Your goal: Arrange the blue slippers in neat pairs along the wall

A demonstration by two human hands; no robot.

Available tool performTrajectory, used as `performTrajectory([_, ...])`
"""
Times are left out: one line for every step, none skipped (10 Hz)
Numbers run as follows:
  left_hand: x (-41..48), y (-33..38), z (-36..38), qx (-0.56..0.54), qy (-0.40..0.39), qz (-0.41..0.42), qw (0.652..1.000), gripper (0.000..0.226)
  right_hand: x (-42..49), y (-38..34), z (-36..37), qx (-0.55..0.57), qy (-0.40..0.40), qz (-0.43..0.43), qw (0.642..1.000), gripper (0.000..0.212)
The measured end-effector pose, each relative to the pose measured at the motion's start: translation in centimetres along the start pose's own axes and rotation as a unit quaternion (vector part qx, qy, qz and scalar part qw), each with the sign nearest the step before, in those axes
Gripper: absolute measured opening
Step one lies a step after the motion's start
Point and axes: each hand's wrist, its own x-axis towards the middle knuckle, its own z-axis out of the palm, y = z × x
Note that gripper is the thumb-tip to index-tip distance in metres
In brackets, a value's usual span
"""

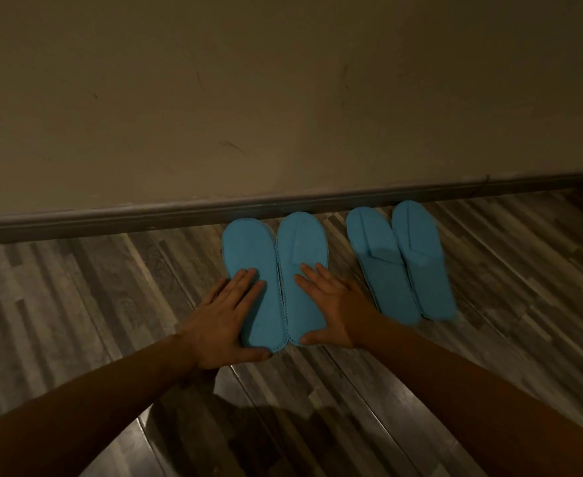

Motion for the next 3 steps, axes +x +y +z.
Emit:
performTrajectory([0.1,0.3,-1.2,-0.009,0.030,-0.024,0.999,0.124,-0.4,-0.4,-1.0,-0.011,0.055,0.019,0.998,0.117])
performTrajectory([0.7,0.3,-2.8,-0.012,0.066,-0.049,0.997,0.120,-0.6,-0.4,-2.5,-0.038,0.117,0.038,0.992,0.116])
performTrajectory([1.4,0.6,-4.9,-0.001,0.095,-0.075,0.993,0.117,-0.9,-0.9,-4.1,-0.053,0.172,0.064,0.982,0.115])
